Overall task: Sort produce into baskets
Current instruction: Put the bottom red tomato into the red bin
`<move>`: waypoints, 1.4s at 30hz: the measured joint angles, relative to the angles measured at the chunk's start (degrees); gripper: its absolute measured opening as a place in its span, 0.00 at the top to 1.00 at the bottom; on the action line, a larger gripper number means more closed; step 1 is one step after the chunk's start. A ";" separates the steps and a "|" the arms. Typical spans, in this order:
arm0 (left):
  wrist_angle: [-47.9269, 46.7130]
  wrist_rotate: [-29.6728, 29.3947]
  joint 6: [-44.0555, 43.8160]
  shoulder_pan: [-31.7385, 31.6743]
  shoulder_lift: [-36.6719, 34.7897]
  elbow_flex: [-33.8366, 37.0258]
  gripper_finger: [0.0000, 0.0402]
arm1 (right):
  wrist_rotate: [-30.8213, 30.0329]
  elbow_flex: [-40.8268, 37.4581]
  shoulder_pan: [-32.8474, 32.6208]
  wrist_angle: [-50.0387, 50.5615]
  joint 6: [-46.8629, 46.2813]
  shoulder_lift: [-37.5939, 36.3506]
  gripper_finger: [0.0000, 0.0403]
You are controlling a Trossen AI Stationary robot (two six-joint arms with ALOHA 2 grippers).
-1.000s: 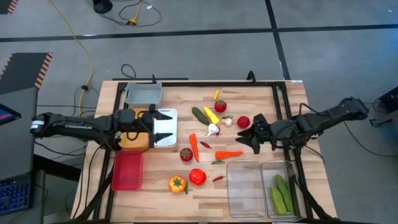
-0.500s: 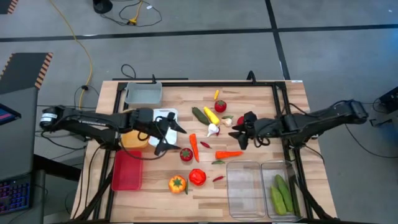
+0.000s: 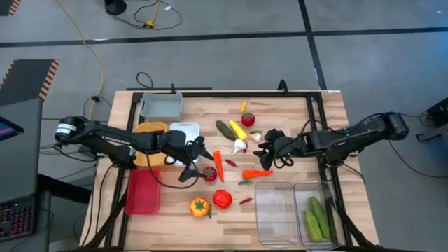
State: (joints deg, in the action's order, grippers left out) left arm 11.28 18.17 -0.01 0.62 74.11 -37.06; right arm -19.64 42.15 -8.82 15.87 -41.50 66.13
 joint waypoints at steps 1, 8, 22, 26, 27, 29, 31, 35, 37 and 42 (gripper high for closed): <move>0.06 -0.01 0.09 0.36 0.49 0.00 0.11 | -0.01 0.00 0.00 -0.52 0.00 0.39 0.44; -0.28 -1.76 5.90 2.88 2.14 0.00 0.10 | 0.03 0.00 0.00 -3.65 0.00 1.75 0.44; -0.23 -4.48 2.26 5.82 1.87 0.00 0.10 | 0.03 0.00 -0.02 -4.39 0.15 1.72 0.44; -0.04 -4.45 -0.12 6.21 1.87 0.00 0.10 | 0.03 0.00 -0.02 -4.39 0.14 1.72 0.44; 0.19 -4.59 -0.22 6.24 1.87 0.00 0.10 | 0.03 0.00 -0.02 -4.39 0.14 1.72 0.44; 0.31 -7.10 -0.61 6.56 1.88 0.00 0.10 | 0.03 0.00 -0.02 -4.39 0.13 1.70 0.44; 0.27 -10.87 -0.56 6.94 1.94 0.00 0.10 | 0.03 0.00 -0.02 -4.39 0.00 1.70 0.44; -1.32 -13.98 -0.33 7.22 1.98 -1.13 0.10 | 0.03 0.00 -0.02 -4.39 0.00 1.70 0.44; -4.12 -14.23 -0.56 7.22 2.01 -3.16 0.10 | 0.03 0.00 -0.02 -4.39 0.00 1.70 0.44; -15.55 -18.14 -0.09 7.22 2.01 -9.39 0.10 | 0.03 0.00 -0.02 -4.39 -0.01 1.70 0.44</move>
State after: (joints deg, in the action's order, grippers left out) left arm -4.27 0.03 -0.10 7.84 76.12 -46.45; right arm -19.62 42.15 -8.84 11.49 -41.51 67.83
